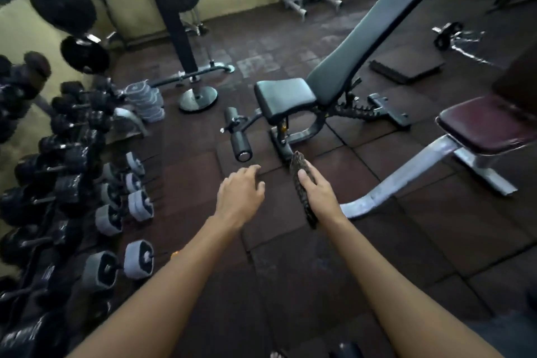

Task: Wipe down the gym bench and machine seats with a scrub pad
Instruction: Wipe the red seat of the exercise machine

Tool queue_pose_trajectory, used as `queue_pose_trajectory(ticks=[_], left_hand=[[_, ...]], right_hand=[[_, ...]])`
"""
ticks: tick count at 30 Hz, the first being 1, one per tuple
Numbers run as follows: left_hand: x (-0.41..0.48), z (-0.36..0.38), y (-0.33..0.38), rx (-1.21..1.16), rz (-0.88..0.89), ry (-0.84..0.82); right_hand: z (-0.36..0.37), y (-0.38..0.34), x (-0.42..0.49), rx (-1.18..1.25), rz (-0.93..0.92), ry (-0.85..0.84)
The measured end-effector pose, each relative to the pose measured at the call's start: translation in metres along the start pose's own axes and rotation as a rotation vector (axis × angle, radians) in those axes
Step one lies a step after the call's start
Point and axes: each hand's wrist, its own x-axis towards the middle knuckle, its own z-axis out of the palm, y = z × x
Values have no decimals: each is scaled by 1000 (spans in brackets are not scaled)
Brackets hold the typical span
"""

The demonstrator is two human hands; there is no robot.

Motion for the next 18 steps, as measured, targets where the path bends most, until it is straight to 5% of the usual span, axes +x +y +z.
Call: queue_pose_trajectory(ticks=[10,18], left_hand=[[251,32,95,3,340,-118],[454,87,239,-9,686,-280]], right_hand=[[-94,-26,199,60,30,384],[-200,-51,341,117,79,729]])
